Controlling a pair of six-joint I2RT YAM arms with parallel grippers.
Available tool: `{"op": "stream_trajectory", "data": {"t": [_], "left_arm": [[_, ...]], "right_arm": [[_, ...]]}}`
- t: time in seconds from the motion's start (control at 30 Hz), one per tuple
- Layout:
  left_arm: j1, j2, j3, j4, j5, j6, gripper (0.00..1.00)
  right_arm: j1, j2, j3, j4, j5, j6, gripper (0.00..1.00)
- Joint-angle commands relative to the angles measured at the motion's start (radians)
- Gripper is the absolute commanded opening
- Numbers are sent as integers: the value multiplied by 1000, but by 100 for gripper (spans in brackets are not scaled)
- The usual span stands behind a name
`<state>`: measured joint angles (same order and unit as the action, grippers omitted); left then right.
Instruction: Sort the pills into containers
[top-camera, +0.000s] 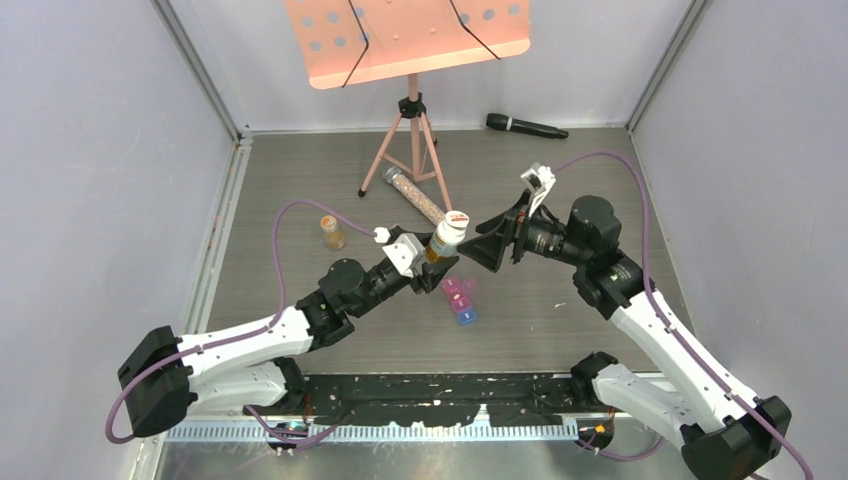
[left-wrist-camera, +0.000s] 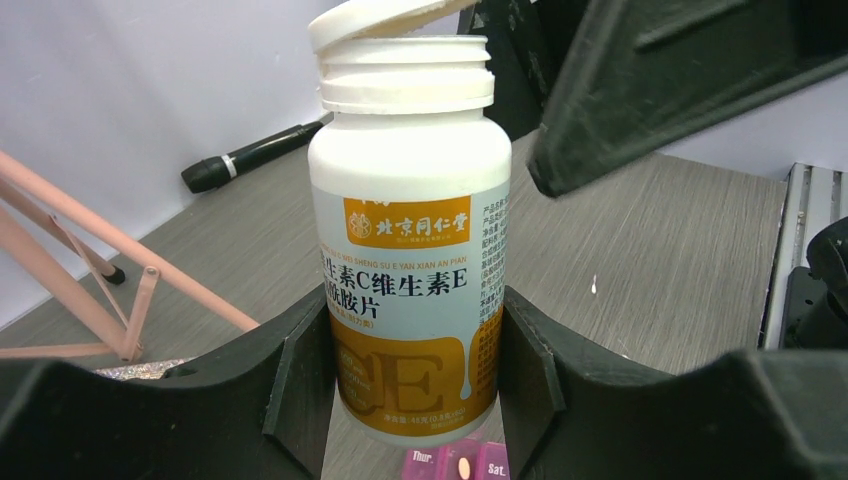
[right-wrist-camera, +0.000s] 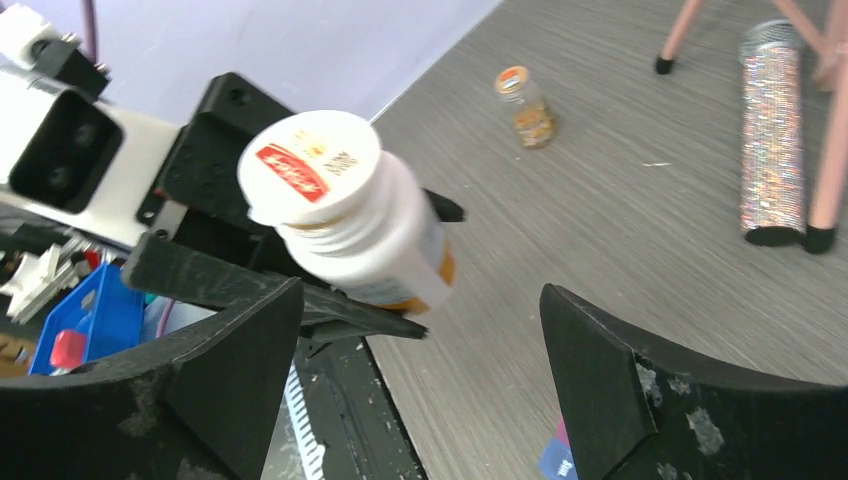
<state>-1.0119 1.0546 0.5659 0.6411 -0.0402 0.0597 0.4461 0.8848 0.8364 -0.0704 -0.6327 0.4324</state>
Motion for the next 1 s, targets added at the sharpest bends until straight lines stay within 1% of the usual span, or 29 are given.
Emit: {"op": "stream_trajectory", "data": {"t": [0.0,0.1,0.17,0.23,0.3,0.33,0.4,0.57,0.63,0.7,0.77,0.87,0.93,0.97], "left_arm": [[4,1,42,83,2,4,0],[4,1,44,82,13,2,0],[4,-1,44,79,17,4,0],[4,-5,41,76,24,5,0],[4,-8,38,68,28,3,0],[4,-9,38,62,33,5,0],[4,-9,39,46,34,4,0],[4,-15,30,26,34,0,12],[5,-20,30,19,34,1,14],[4,-22,34,7,34,6,15],[4,-26,35,1,29,7,16],[4,-32,33,-7,25,7,17],[4,-33,33,-9,16,4,17],[4,-35,32,-11,14,2,17]], "right_arm": [[94,9,39,53,60,-74,96],[152,38,62,40,154,-94,96],[176,53,67,47,208,-92,94],[189,70,74,57,232,-84,88],[202,89,82,65,236,-71,77],[213,102,85,65,242,-69,65],[228,122,109,48,258,-72,58],[255,137,108,58,280,-73,55],[262,138,103,65,282,-72,57],[270,138,97,98,293,-69,65],[274,136,89,115,309,-64,66],[275,139,88,121,321,-60,66],[275,144,84,129,323,-55,61],[276,145,81,135,322,-49,56]]}}
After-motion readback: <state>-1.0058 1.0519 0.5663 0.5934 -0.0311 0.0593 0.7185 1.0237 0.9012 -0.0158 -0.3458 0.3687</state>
